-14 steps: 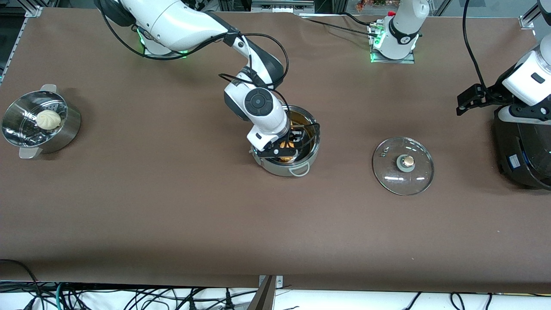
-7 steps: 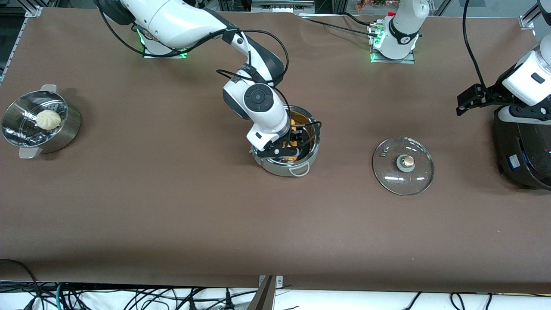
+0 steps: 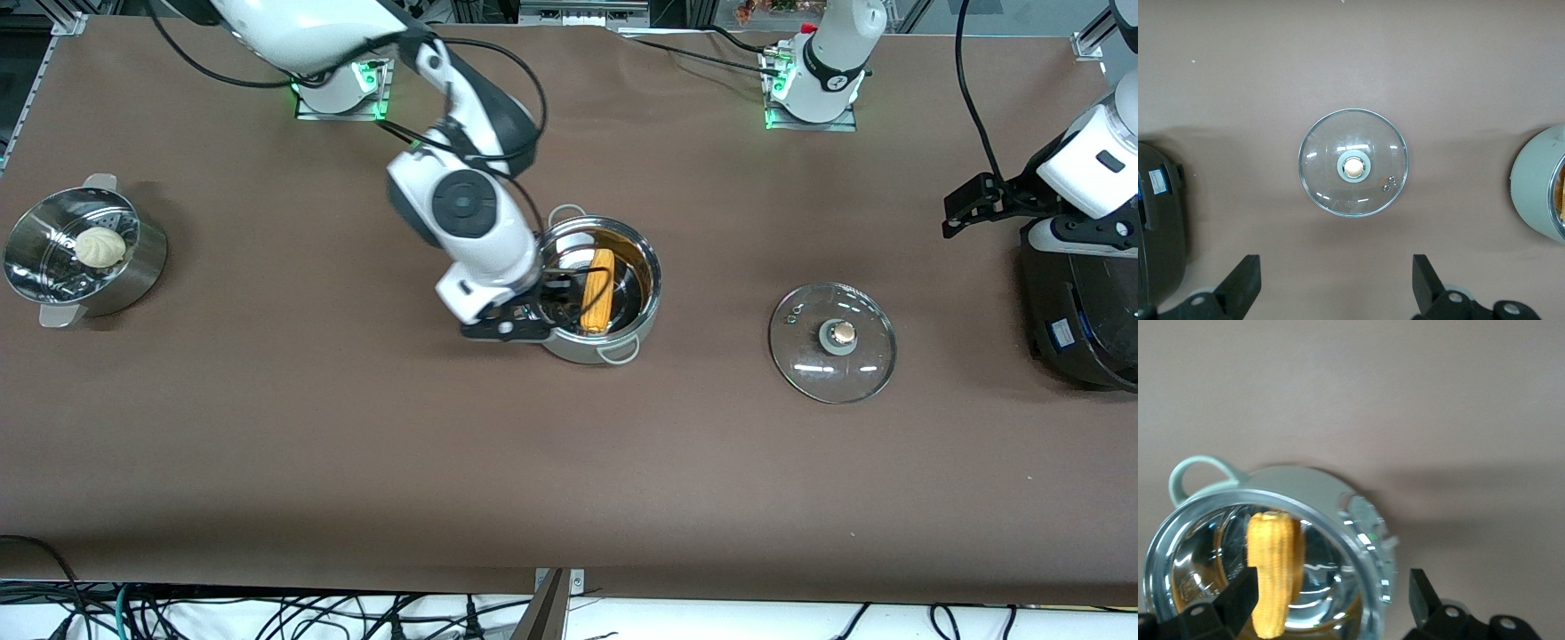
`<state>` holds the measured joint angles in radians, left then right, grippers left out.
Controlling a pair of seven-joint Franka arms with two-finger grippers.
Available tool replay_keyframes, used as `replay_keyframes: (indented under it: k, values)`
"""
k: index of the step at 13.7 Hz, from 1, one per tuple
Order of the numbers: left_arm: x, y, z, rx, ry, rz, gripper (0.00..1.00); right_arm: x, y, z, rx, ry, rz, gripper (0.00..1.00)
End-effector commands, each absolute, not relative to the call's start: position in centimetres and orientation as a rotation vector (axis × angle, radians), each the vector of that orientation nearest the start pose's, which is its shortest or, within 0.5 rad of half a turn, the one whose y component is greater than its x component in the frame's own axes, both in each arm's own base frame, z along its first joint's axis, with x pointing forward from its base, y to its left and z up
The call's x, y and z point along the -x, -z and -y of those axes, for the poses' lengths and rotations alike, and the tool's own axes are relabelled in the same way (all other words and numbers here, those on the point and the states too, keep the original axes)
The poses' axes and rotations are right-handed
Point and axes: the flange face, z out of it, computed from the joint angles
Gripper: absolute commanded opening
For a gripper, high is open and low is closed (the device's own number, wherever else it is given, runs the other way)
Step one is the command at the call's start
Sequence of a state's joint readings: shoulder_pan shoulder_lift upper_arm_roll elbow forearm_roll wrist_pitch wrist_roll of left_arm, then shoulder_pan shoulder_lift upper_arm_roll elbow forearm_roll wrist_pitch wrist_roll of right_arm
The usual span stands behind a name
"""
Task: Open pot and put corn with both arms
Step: 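Raise the right gripper out of the pot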
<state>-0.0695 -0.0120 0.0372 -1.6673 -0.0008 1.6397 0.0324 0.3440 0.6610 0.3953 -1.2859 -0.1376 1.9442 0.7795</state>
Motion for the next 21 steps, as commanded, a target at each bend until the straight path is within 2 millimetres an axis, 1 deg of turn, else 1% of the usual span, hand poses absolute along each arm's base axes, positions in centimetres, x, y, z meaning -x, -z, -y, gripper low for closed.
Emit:
replay_keyframes:
  k: [1, 2, 3, 4, 5, 6, 7, 8, 9, 10, 11, 13, 15, 18, 20, 21]
  values:
    - [-55.2, -59.4, 1.7, 3.116, -0.031, -0.144, 1.0, -59.8, -40.7, -40.3, 3.066, -0.071, -0.15, 1.0]
    - [-55.2, -59.4, 1.7, 3.116, -0.031, -0.144, 1.0, -60.0, -40.3, -39.4, 3.094, -0.099, -0.139, 1.0]
    - [-55.2, -59.4, 1.7, 3.116, -0.031, -0.144, 1.0, -60.9, -40.9, -37.5, 3.11, -0.101, -0.098, 1.0]
    - [-55.2, -59.4, 1.7, 3.116, -0.031, -0.144, 1.0, -61.6, -42.4, -35.0, 3.116, -0.11, -0.052, 1.0]
    - [-55.2, -59.4, 1.7, 3.116, -0.036, -0.143, 1.0, -62.4, -42.3, -32.8, 3.125, -0.143, -0.032, 1.0]
    - [-55.2, -59.4, 1.7, 3.116, -0.039, -0.143, 1.0, -62.8, -42.9, -30.4, 3.133, -0.158, -0.031, 1.0]
    - [-55.2, -59.4, 1.6, 3.116, -0.039, -0.141, 1.0, -62.7, -44.5, -27.5, 3.145, -0.128, -0.082, 1.0]
    - [-55.2, -59.4, 1.7, 3.116, -0.039, -0.143, 1.0, -62.3, -44.8, -24.2, 3.151, -0.135, -0.156, 1.0]
    - [-55.2, -59.4, 1.6, 3.116, -0.041, -0.141, 1.0, -62.0, -44.6, -21.0, 3.153, -0.117, -0.224, 1.0]
    - [-55.2, -59.4, 1.6, 3.116, -0.041, -0.143, 1.0, -61.6, -45.0, -18.4, 3.156, -0.074, -0.26, 1.0]
    - [-55.2, -59.4, 1.6, 3.116, -0.041, -0.143, 1.0, -60.9, -44.8, -16.0, 3.17, -0.07, -0.257, 1.0]
    - [-55.2, -59.4, 1.6, 3.116, -0.041, -0.143, 1.0, -59.9, -45.5, -11.6, 3.196, -0.079, -0.26, 1.0]
    - [-55.1, -59.3, 1.6, 3.116, -0.048, -0.143, 1.0, -58.6, -47.9, -7.5, 3.22, -0.061, -0.216, 1.0]
    - [-55.1, -59.3, 1.6, 3.116, -0.051, -0.143, 1.0, -56.8, -52.0, -2.9, 3.231, -0.075, -0.171, 1.0]
    - [-55.1, -59.3, 1.6, 3.116, -0.051, -0.143, 1.0, -55.5, -54.4, -0.8, 3.234, -0.079, -0.151, 1.0]
    - [-55.1, -59.3, 1.6, 3.116, -0.051, -0.146, 1.0, -55.3, -55.4, -0.4, 3.232, -0.078, -0.143, 1.0]
